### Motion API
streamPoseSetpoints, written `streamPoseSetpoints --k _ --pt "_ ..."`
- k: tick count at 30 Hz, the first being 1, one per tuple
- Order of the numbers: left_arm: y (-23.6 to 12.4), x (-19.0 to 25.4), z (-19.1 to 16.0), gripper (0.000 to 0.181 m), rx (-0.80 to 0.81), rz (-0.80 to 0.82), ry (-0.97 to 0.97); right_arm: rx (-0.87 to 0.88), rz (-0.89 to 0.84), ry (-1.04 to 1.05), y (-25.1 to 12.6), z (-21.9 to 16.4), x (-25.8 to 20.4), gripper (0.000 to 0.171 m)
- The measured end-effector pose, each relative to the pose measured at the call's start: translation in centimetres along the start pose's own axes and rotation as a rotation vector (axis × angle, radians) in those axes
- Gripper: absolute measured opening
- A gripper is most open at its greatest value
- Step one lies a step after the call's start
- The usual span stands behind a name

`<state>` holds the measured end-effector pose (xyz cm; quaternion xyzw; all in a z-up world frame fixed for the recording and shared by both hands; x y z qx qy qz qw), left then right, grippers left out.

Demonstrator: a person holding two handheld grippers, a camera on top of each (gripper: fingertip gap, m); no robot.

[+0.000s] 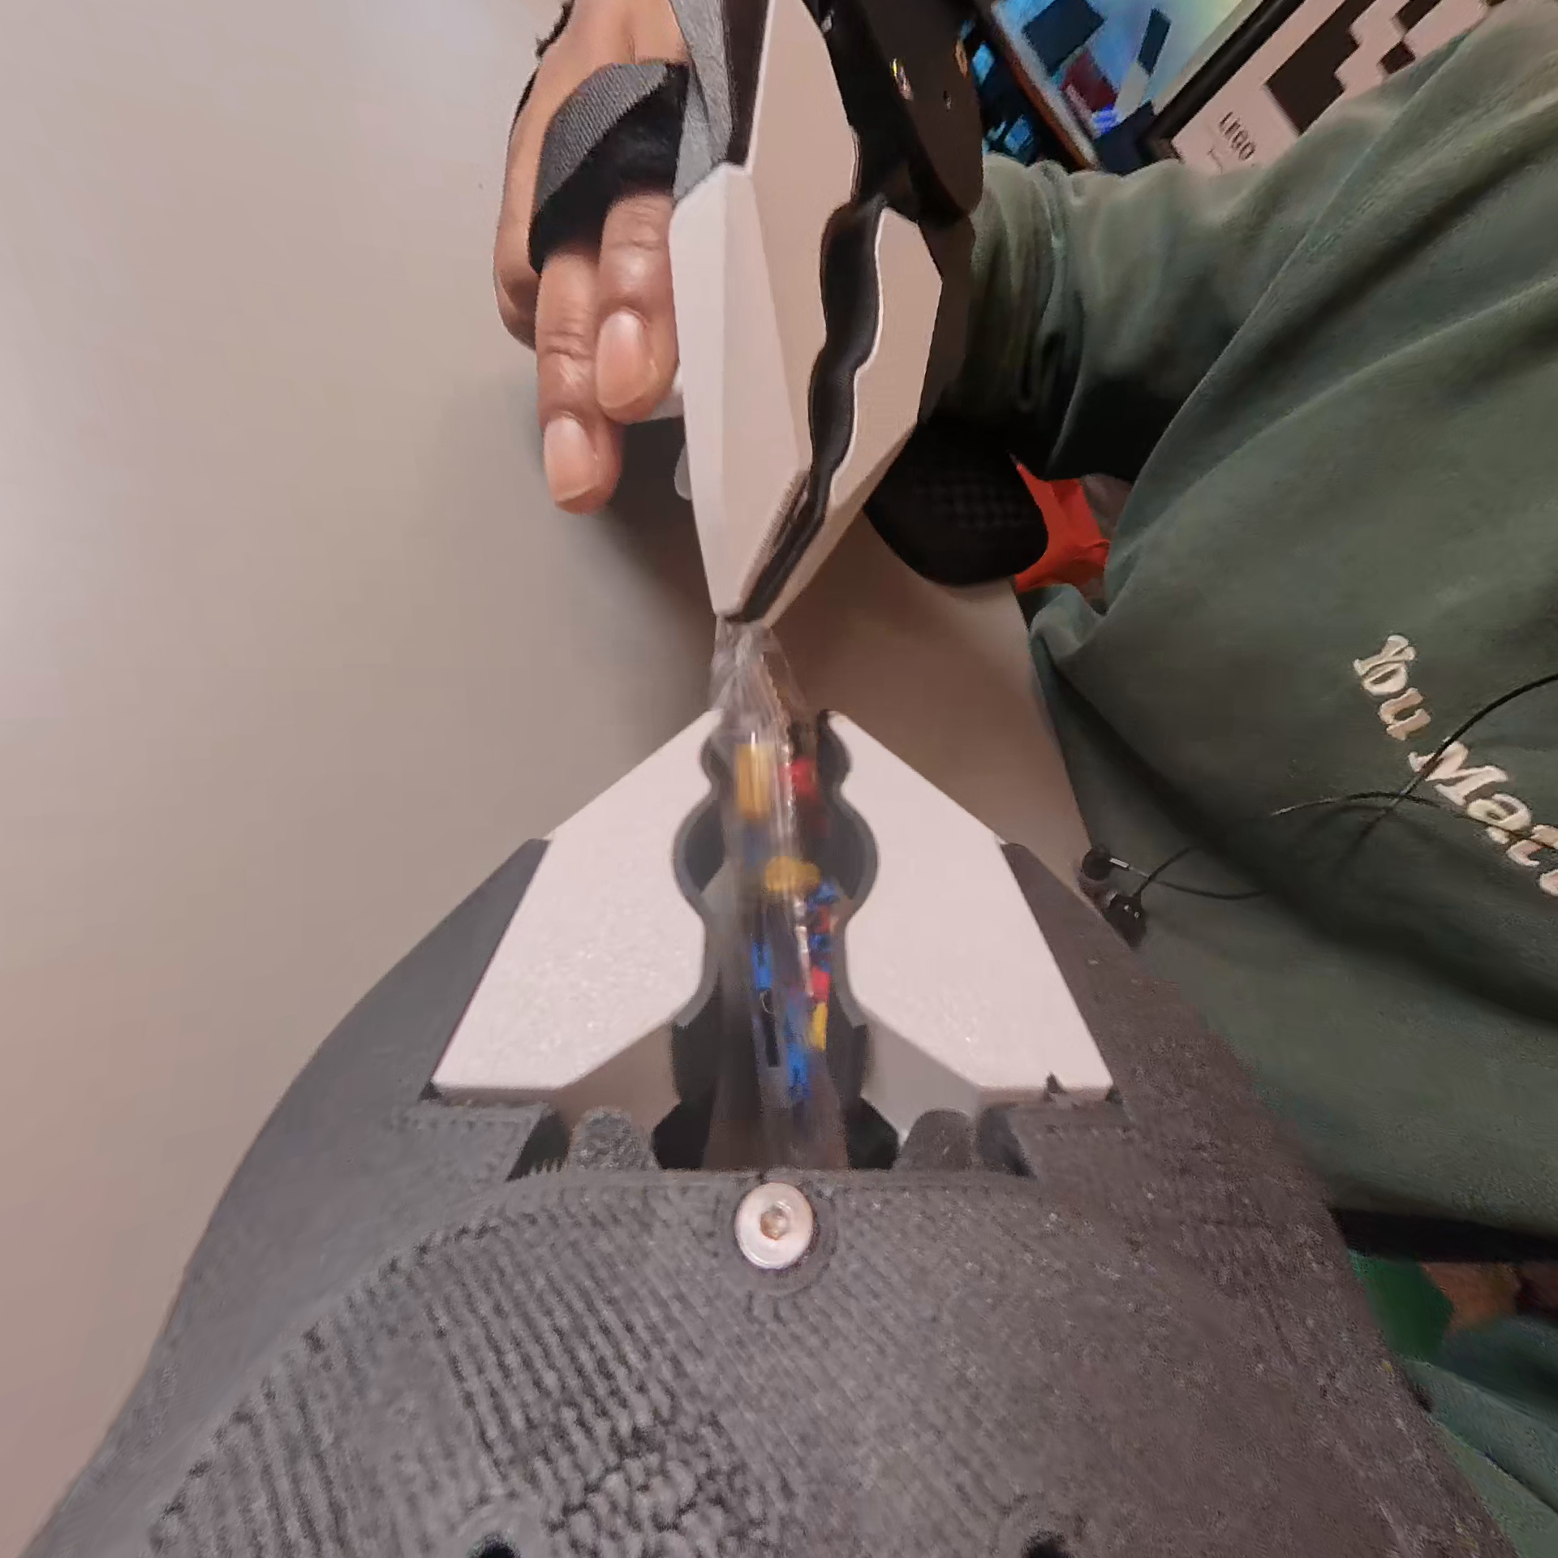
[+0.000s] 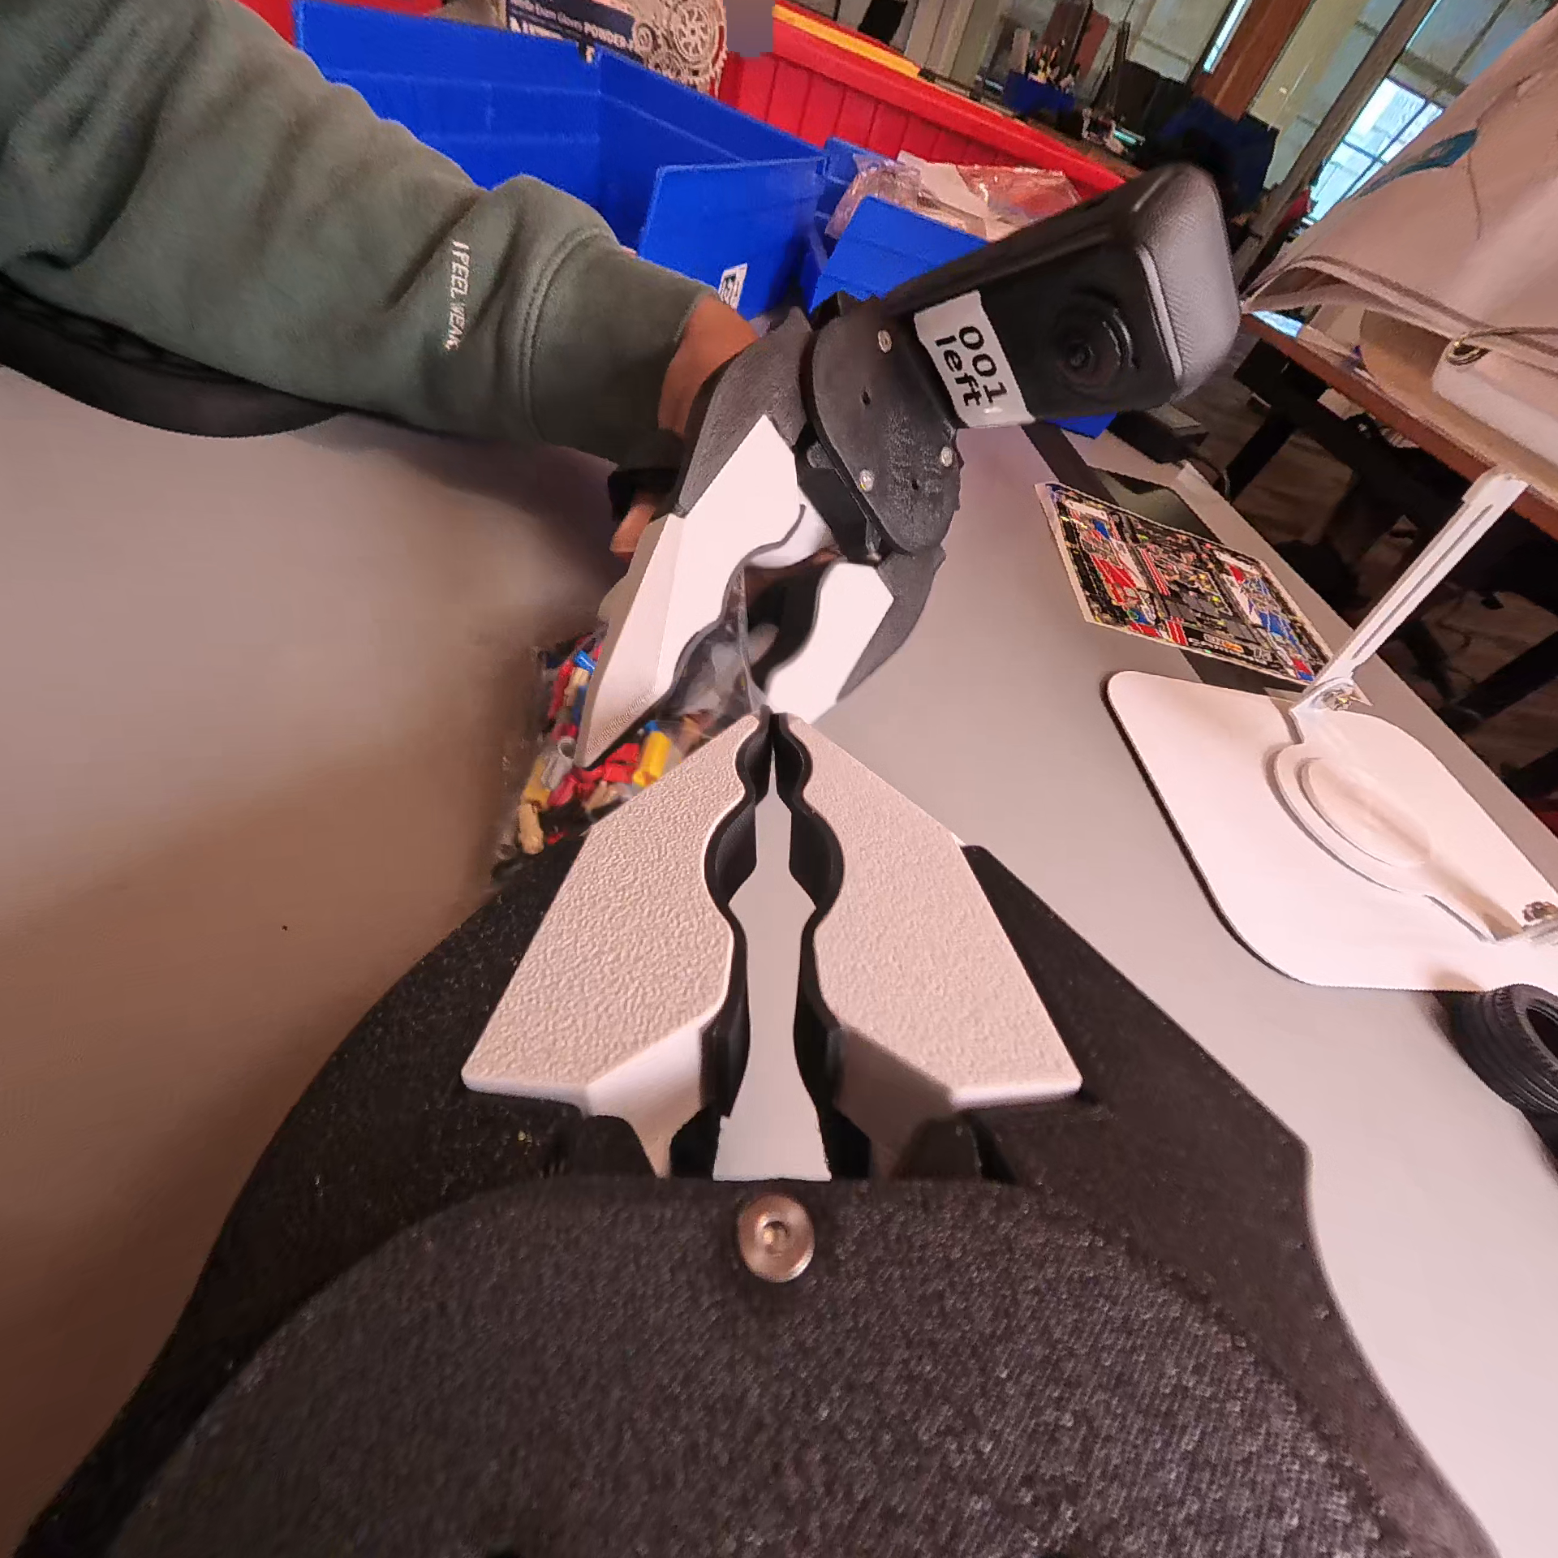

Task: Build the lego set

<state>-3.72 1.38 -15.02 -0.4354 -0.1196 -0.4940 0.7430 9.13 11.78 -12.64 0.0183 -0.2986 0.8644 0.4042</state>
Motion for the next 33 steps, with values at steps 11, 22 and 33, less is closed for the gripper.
streamPoseSetpoints --k 11,22,33 --pt "-1.2 0.4 -0.6 0.004 0.014 0.115 0.072 0.031 0.079 0.180 -0.7 -1.5 1.4 0.000" --pt "-1.6 0.9 -0.5 0.004 0.094 0.106 0.123 0.136 0.116 0.287 -2.0 -1.5 2.6 0.000" --pt "-3.9 2.1 0.2 0.005 0.310 0.283 0.250 0.170 0.018 0.189 -4.2 4.0 3.7 0.000"
Point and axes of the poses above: each gripper's, where its closed fingertips meet, y out along the fingers, z out of its top, x = y × z across the jaws, the point moved 10 cm from there along -y, back along the fingers, and after that the axes turned 14 degrees about -x, right-handed, at the moved point
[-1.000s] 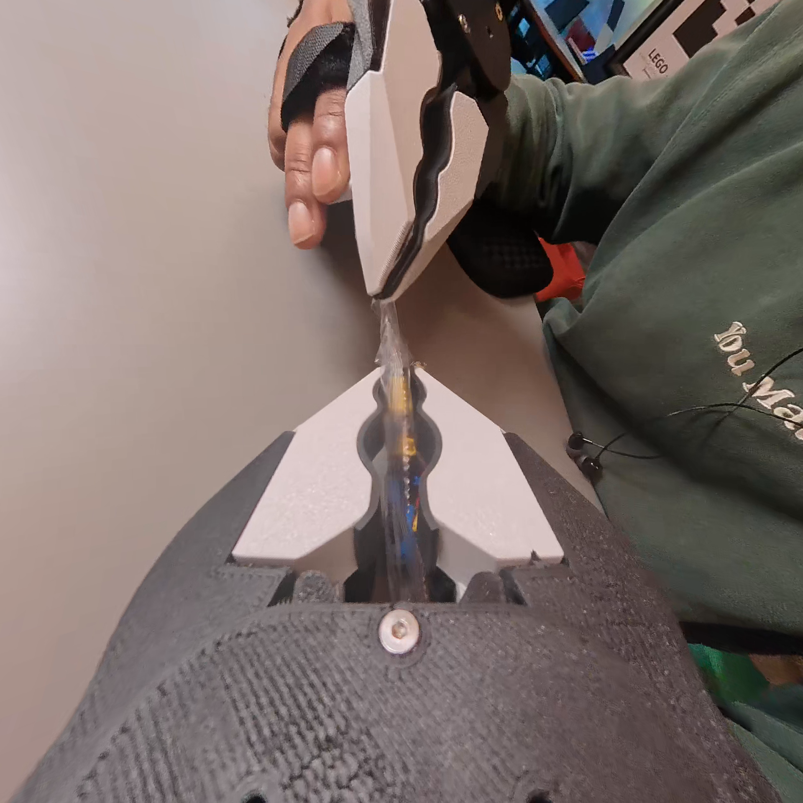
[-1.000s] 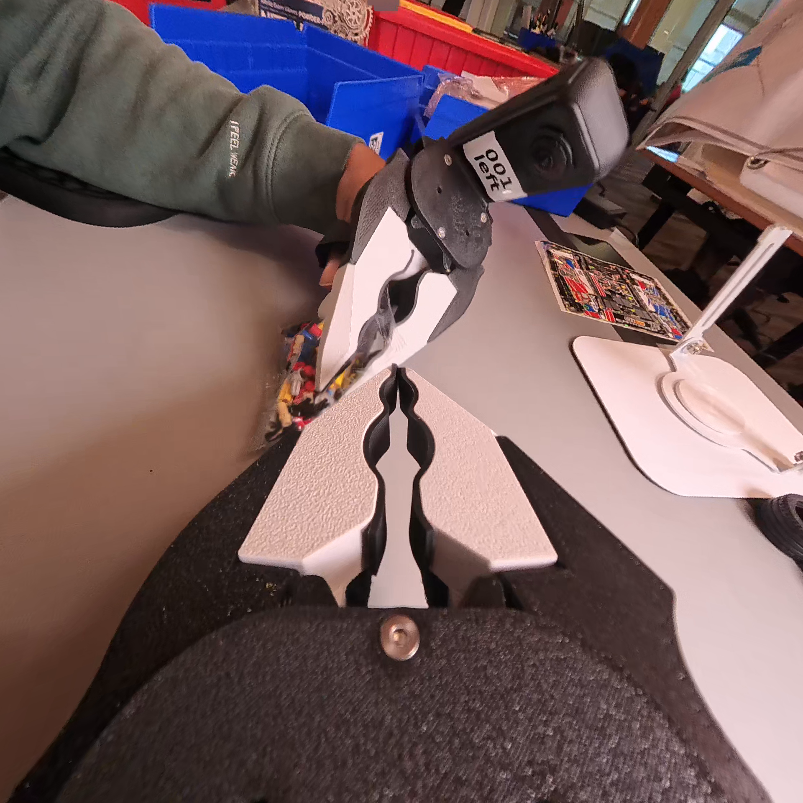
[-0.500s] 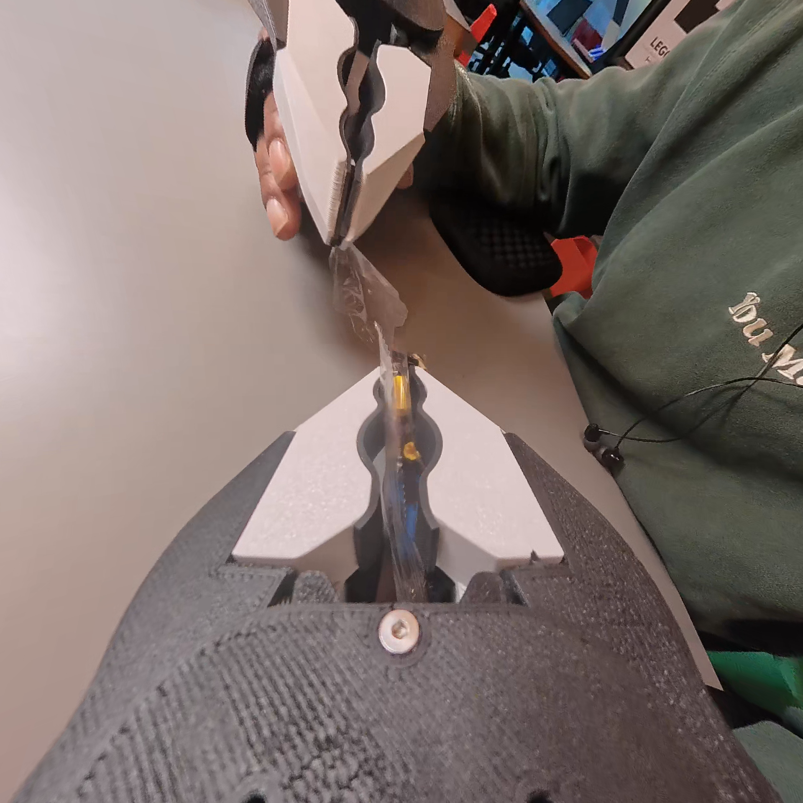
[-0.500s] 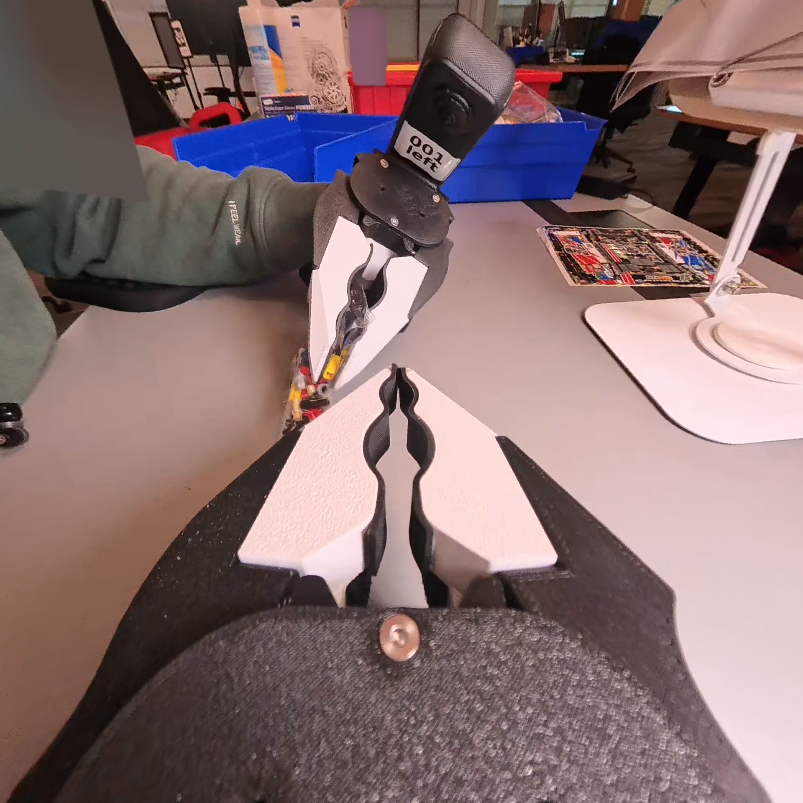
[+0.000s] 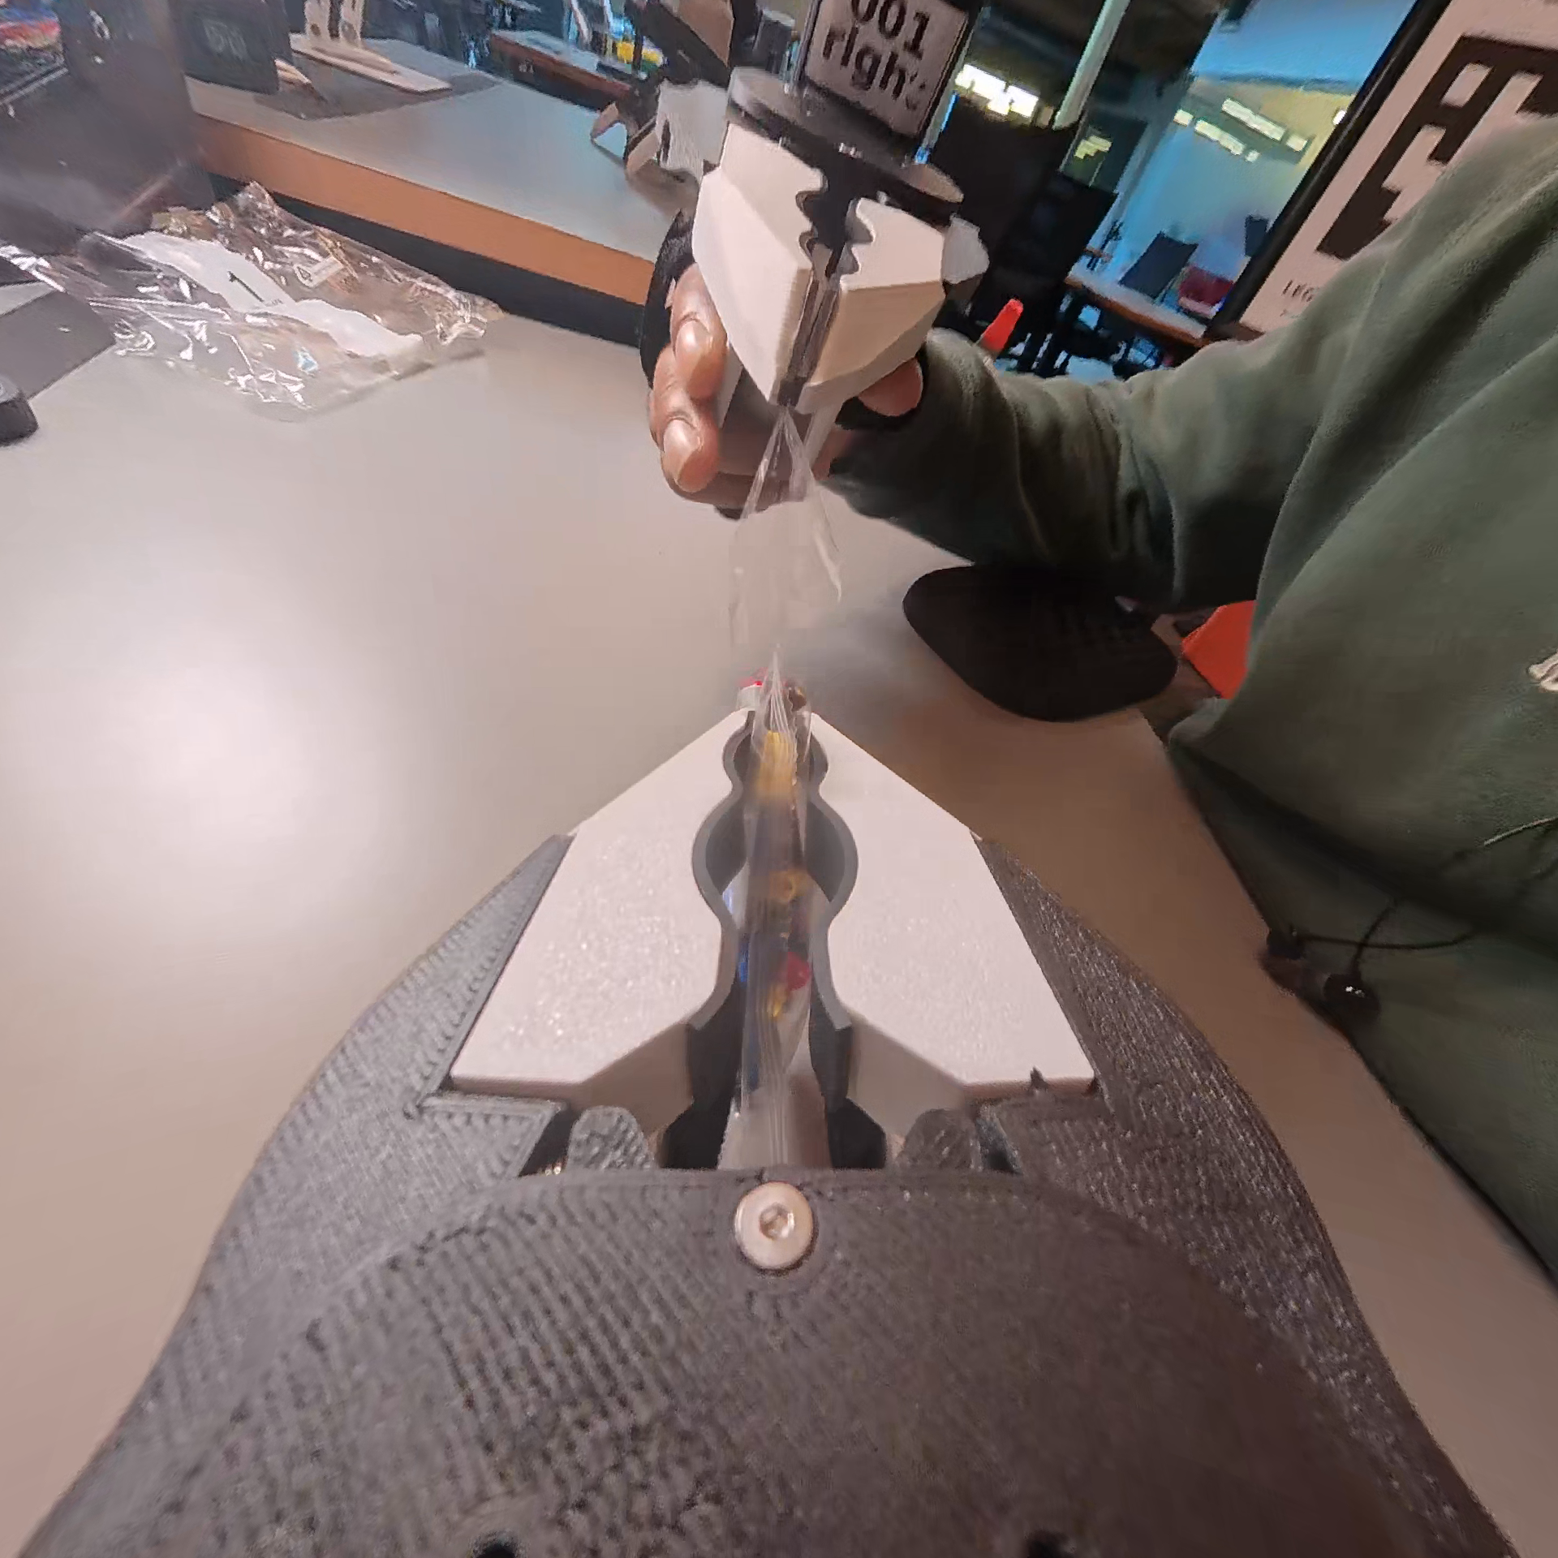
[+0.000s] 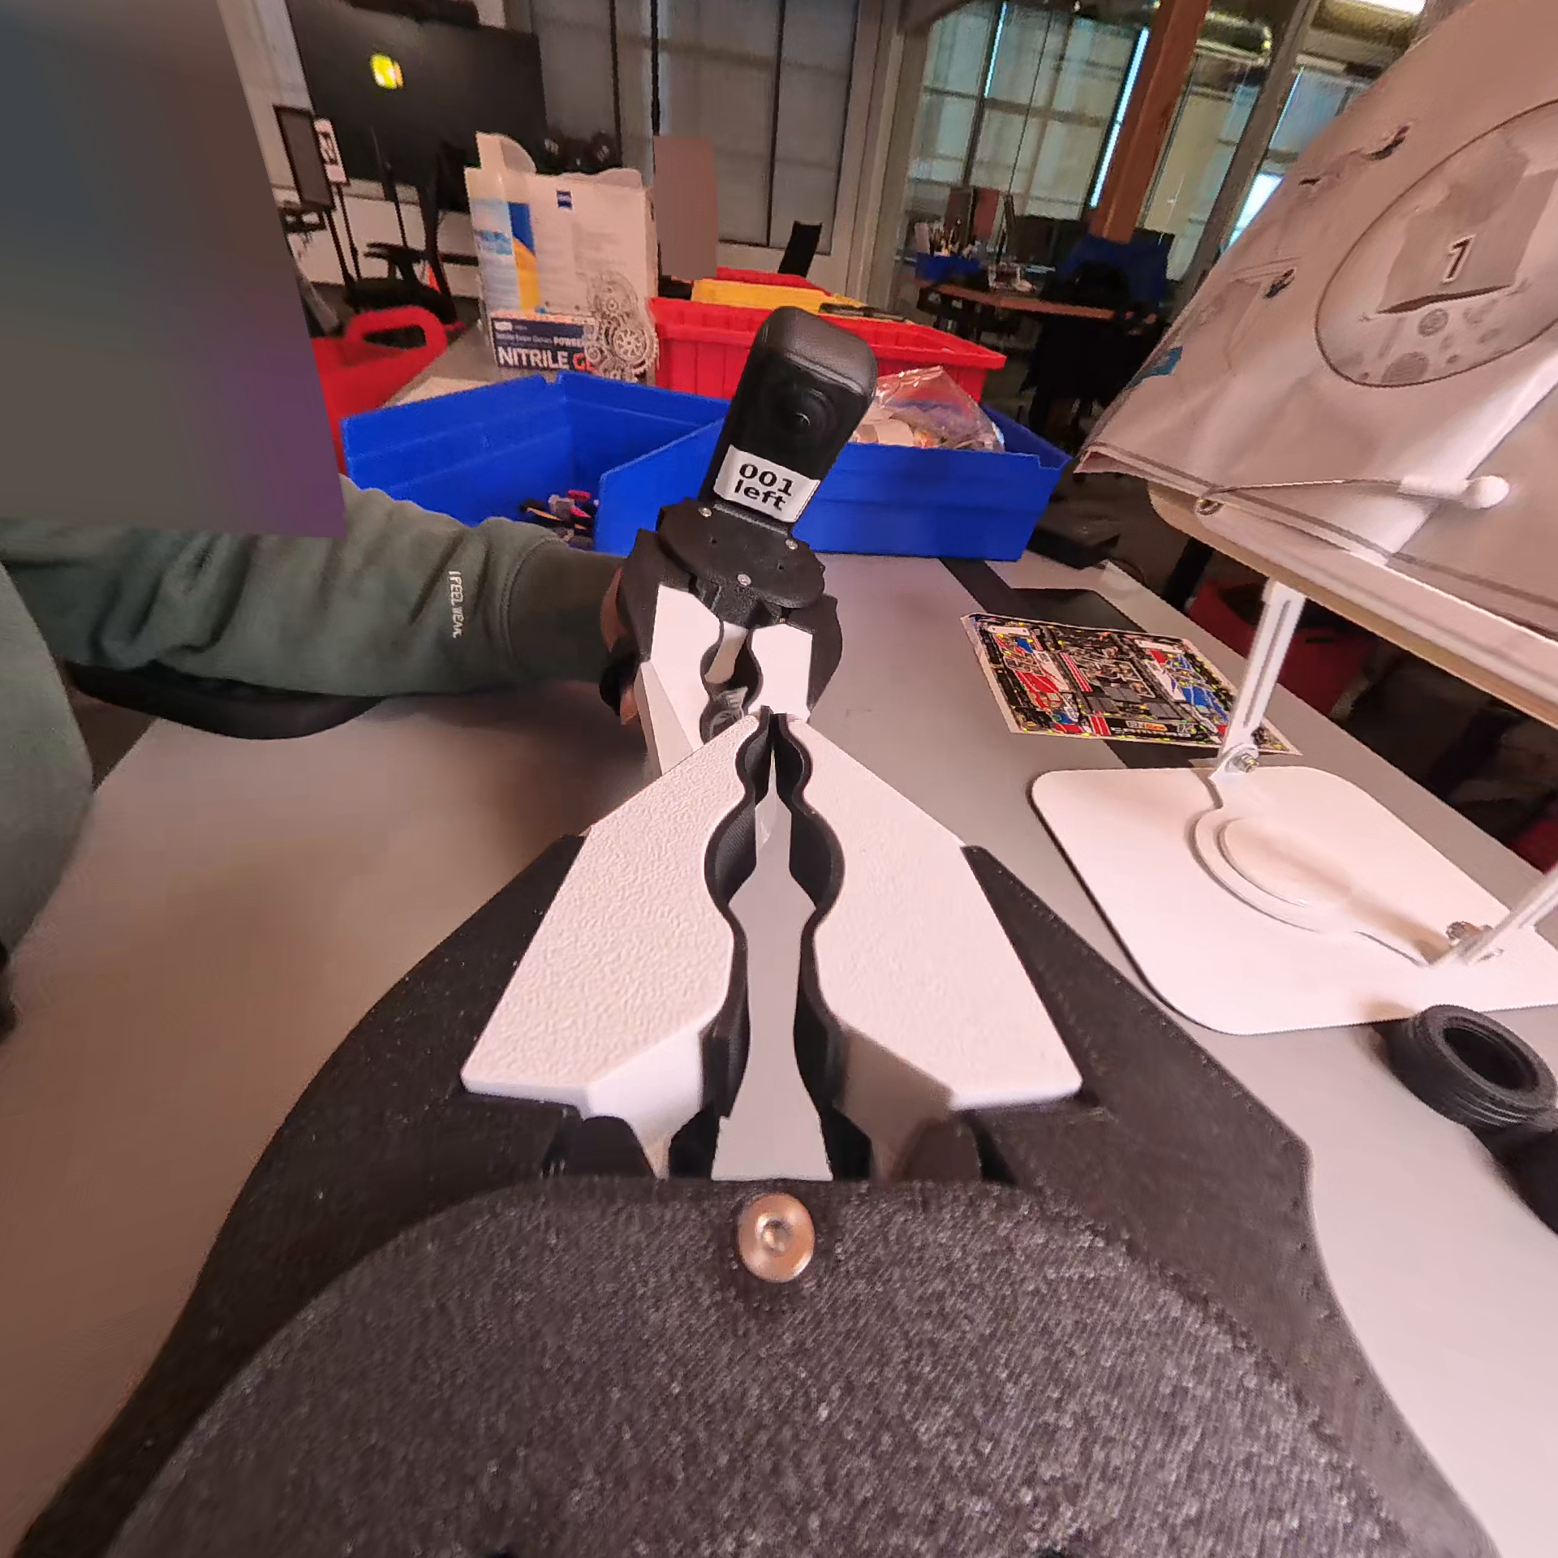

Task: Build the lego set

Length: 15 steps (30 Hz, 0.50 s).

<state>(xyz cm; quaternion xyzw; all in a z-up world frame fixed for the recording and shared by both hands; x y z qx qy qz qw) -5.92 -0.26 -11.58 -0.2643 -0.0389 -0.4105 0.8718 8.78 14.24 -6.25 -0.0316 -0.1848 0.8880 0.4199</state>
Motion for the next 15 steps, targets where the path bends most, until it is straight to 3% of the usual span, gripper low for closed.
streamPoseSetpoints --k 3,9,15 --pt "0.0 0.4 -0.2 0.006 -0.058 0.023 0.028 -0.040 -0.009 -0.033 0.5 0.0 -0.4 0.000" --pt "-0.6 1.4 -0.1 0.030 -0.136 -0.013 0.052 -0.053 0.000 -0.067 0.8 0.5 -1.1 0.000" --pt "-0.8 1.8 0.1 0.019 -0.142 0.026 0.080 -0.039 -0.008 -0.128 1.1 1.6 -1.4 0.000"
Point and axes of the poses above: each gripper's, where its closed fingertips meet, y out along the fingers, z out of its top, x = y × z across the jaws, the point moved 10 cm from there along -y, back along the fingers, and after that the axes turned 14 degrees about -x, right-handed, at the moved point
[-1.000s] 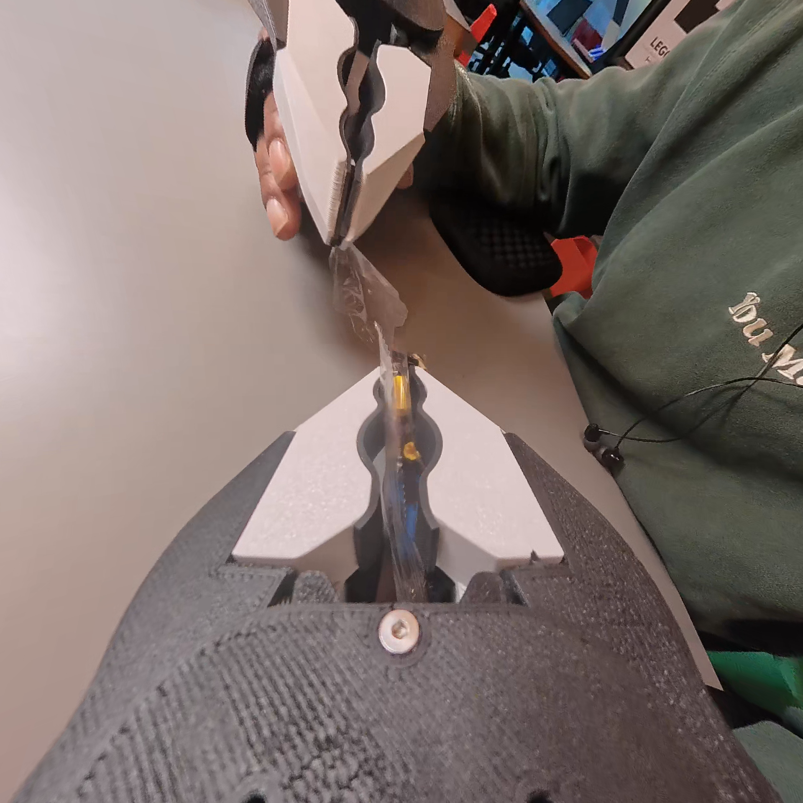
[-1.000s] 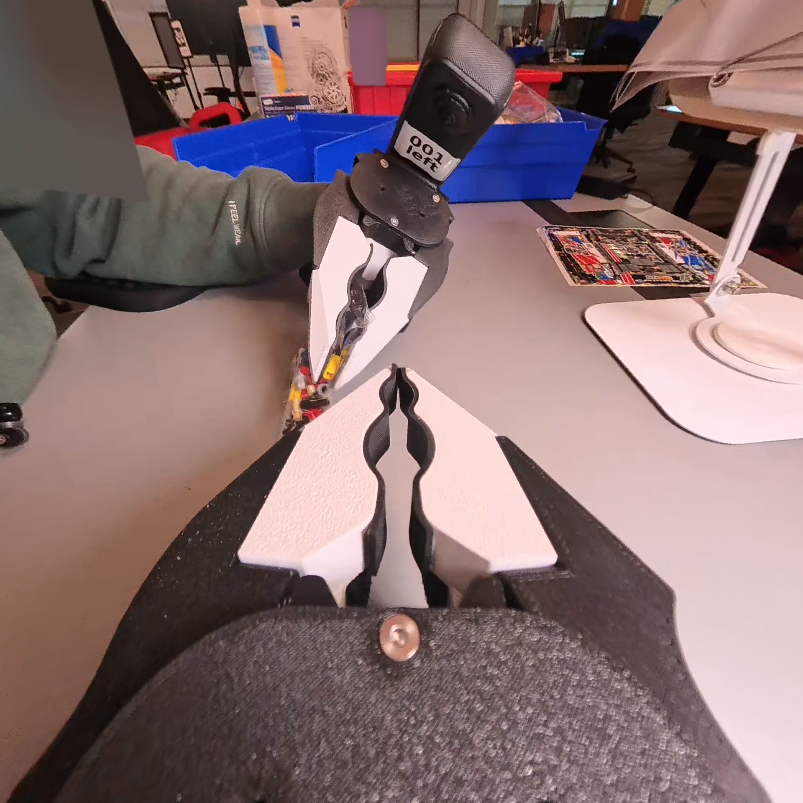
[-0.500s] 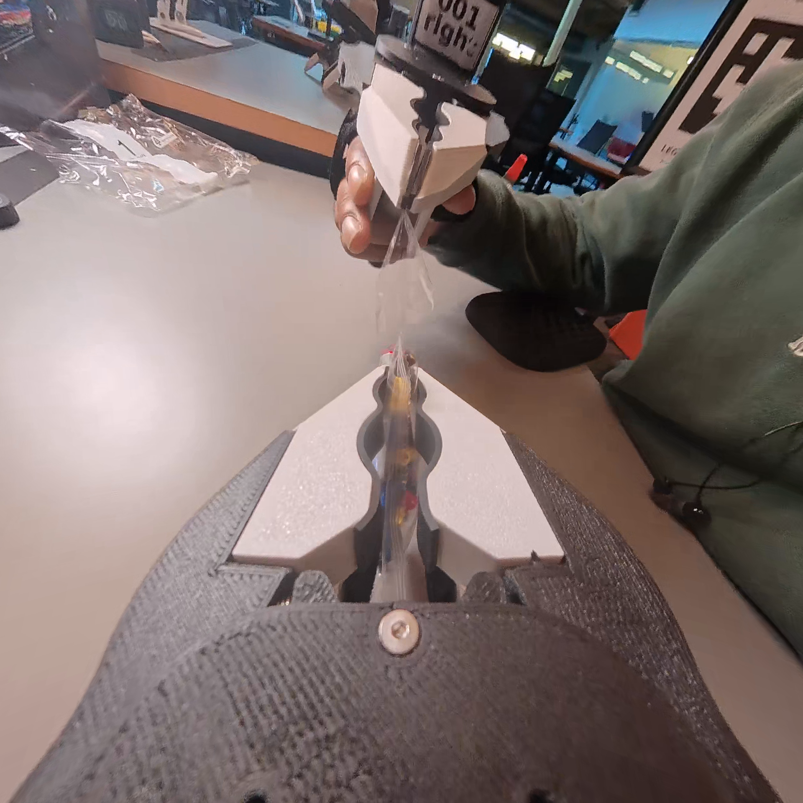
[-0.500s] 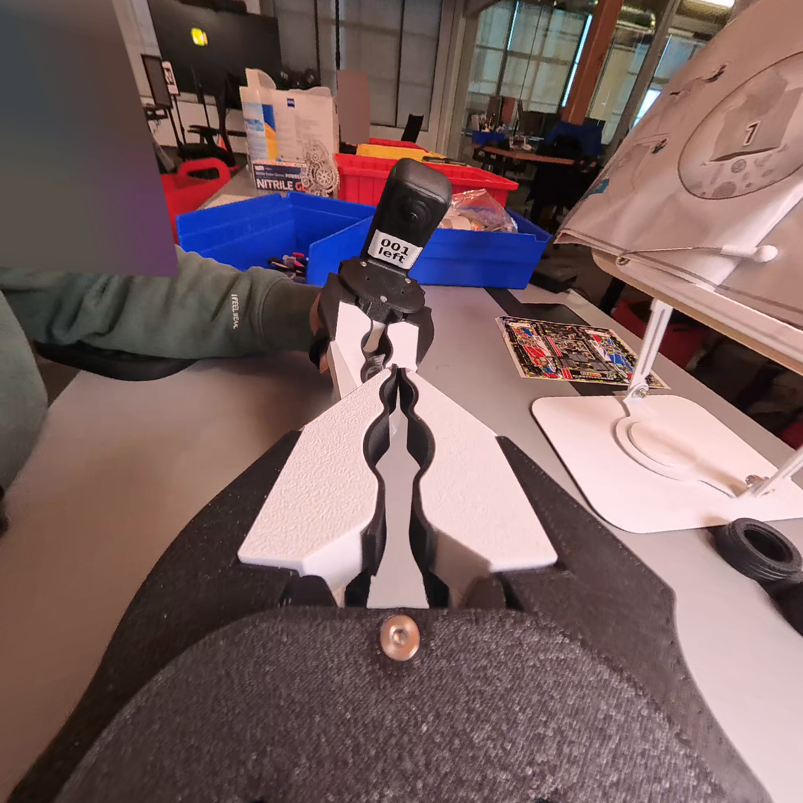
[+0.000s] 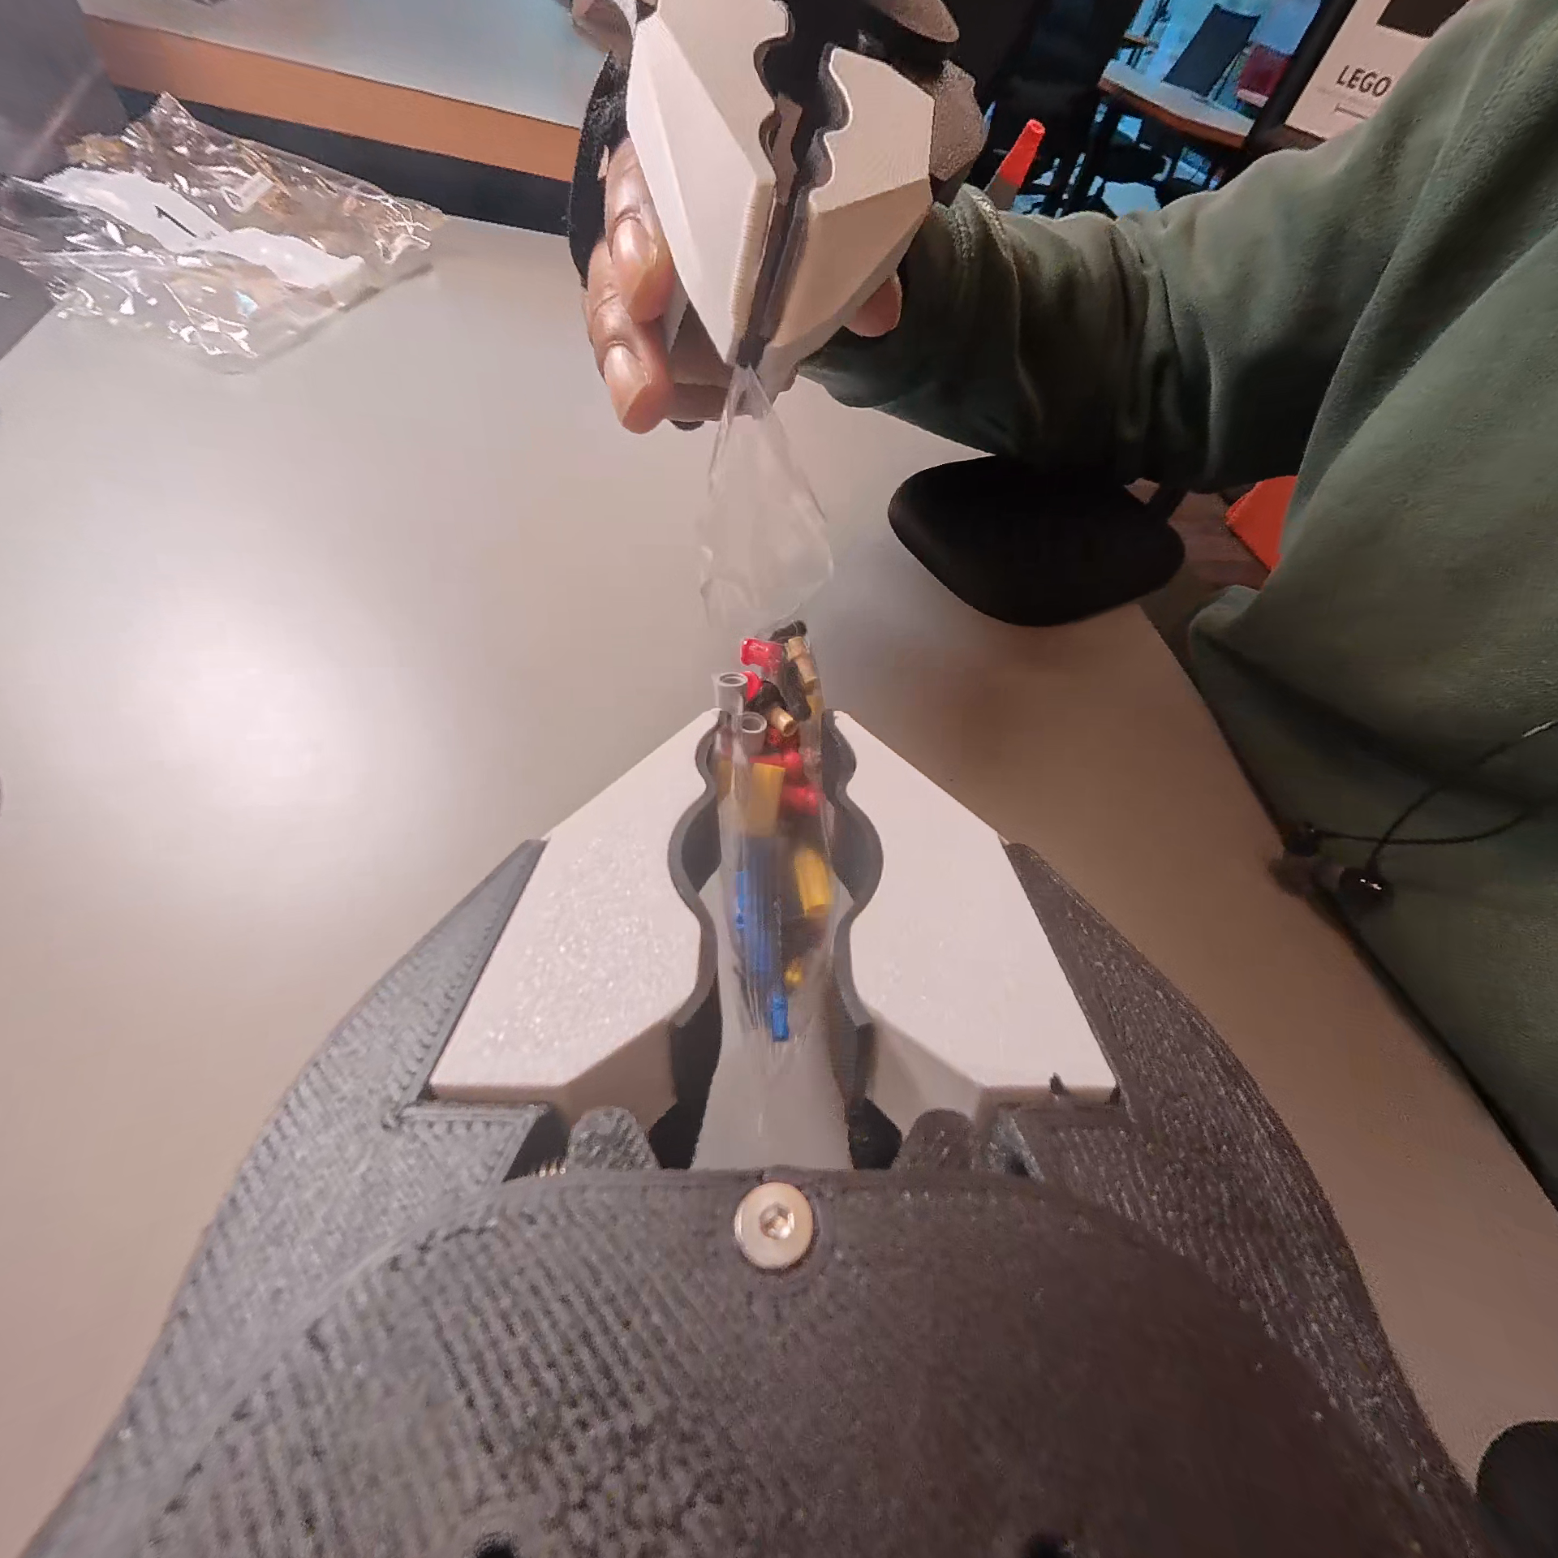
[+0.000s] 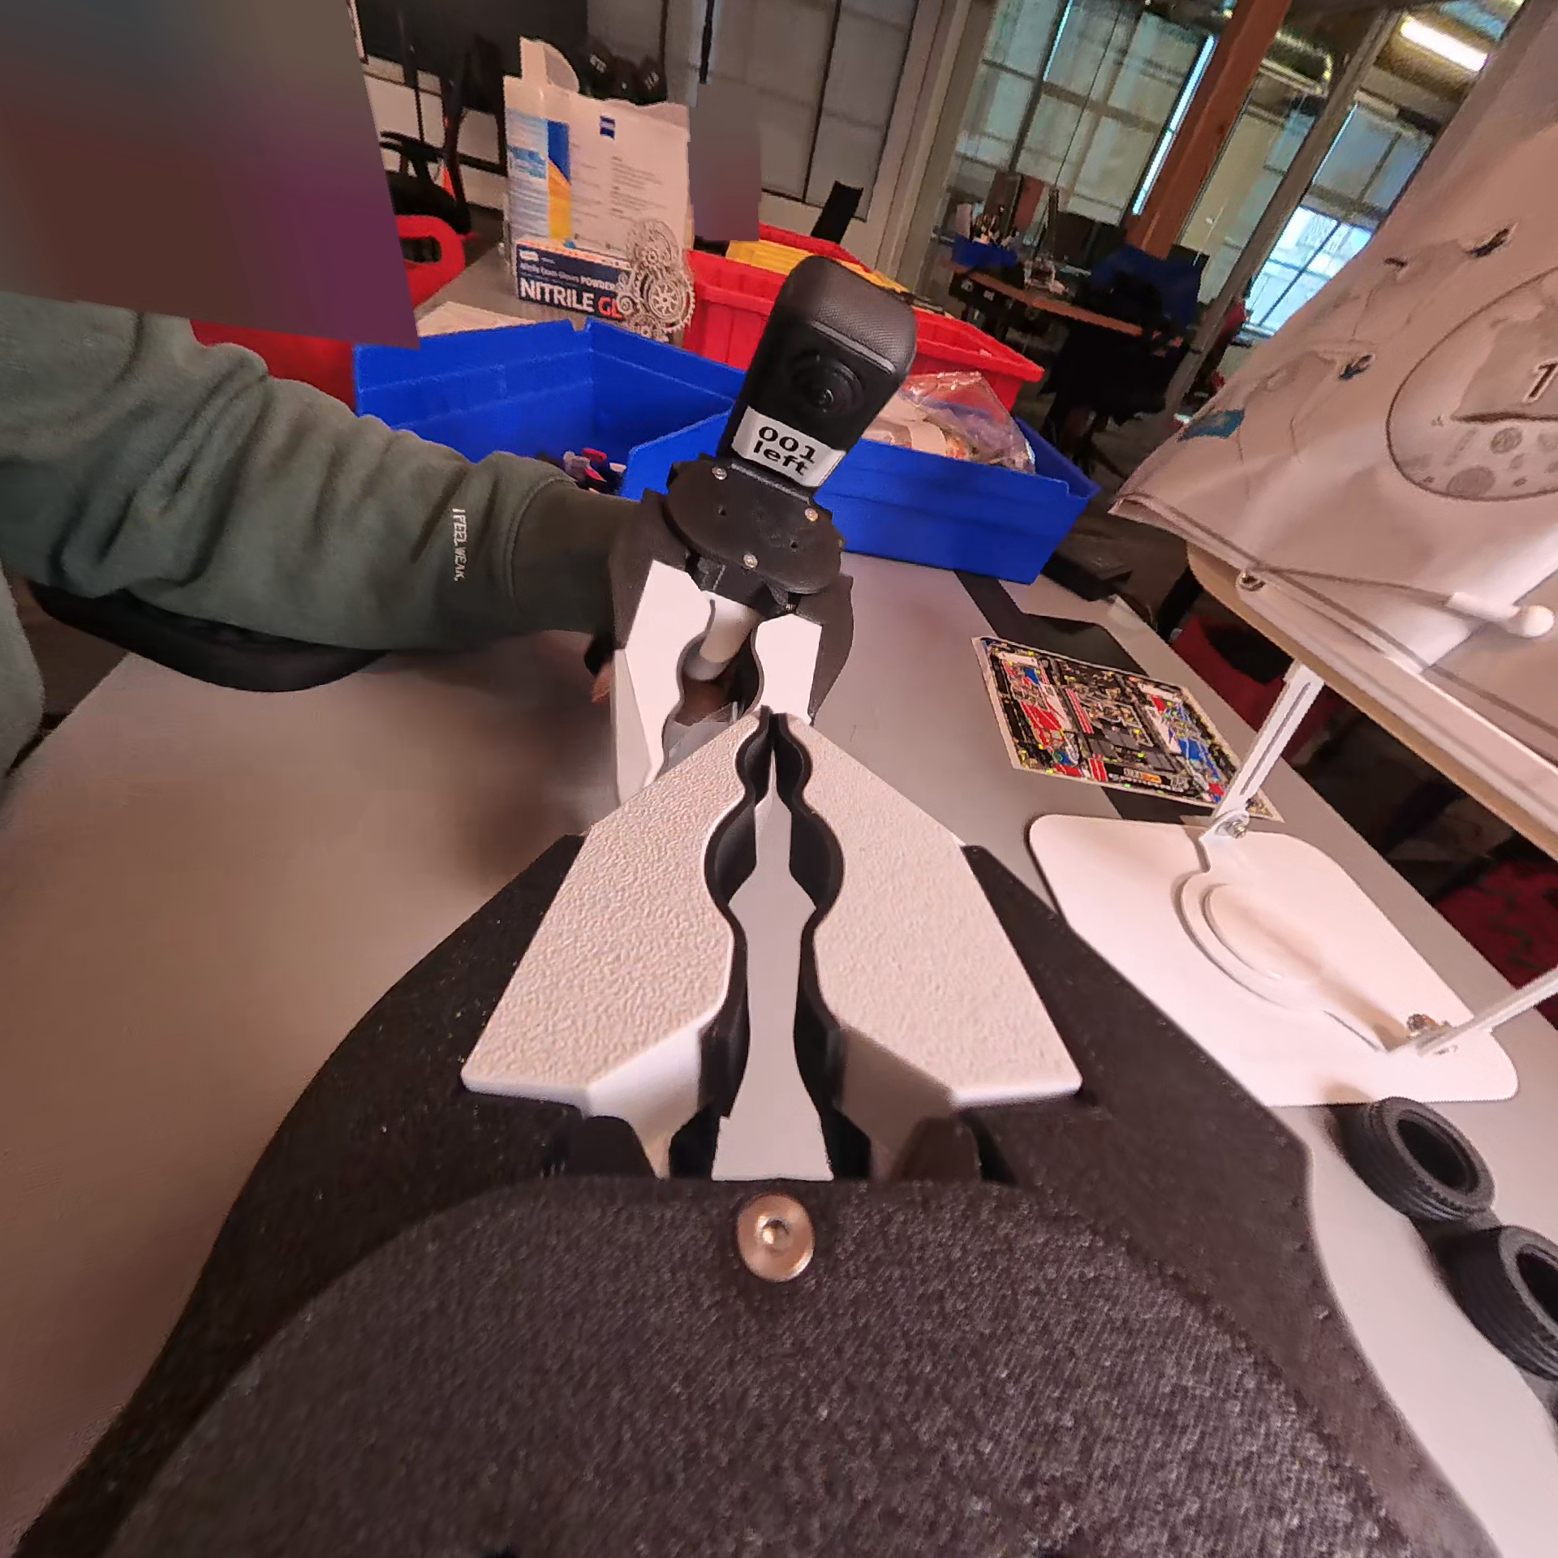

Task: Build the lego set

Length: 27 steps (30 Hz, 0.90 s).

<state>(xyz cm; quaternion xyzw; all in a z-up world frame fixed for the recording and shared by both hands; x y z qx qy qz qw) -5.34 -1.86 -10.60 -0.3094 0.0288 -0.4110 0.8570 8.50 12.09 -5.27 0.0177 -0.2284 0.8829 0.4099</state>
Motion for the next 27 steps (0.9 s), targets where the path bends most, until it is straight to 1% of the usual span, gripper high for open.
streamPoseSetpoints --k 4,8,9,11,15,18,19,24,27 --pt "-0.4 0.2 0.3 0.008 0.008 0.072 0.044 0.025 -0.033 -0.023 -0.3 0.4 0.1 0.000" --pt "-0.6 0.4 0.9 0.003 0.019 0.216 0.122 0.037 -0.066 -0.043 -0.9 0.9 0.4 0.000" --pt "-0.6 0.5 1.0 0.000 0.016 0.252 0.136 0.034 -0.074 -0.042 -1.0 0.7 0.5 0.000" --pt "-0.5 0.4 0.9 0.000 0.011 0.301 0.151 0.038 -0.085 -0.016 -1.3 0.1 0.7 0.000" --pt "-0.2 0.2 0.7 0.000 0.001 0.305 0.138 0.040 -0.090 0.051 -1.8 -1.4 1.0 0.000" --pt "-0.3 0.2 0.9 0.000 0.018 0.303 0.136 0.050 -0.091 0.074 -2.2 -1.7 1.2 0.000" --pt "-0.3 0.3 0.9 0.003 0.023 0.295 0.130 0.051 -0.091 0.076 -2.3 -1.7 1.2 0.000" --pt "-0.1 0.2 0.8 0.026 0.033 0.223 0.086 0.031 -0.078 0.068 -2.0 -2.0 1.0 0.000" --pt "0.6 0.1 0.8 0.038 0.014 0.218 0.067 0.020 -0.070 0.069 -1.7 -2.3 0.9 0.000"
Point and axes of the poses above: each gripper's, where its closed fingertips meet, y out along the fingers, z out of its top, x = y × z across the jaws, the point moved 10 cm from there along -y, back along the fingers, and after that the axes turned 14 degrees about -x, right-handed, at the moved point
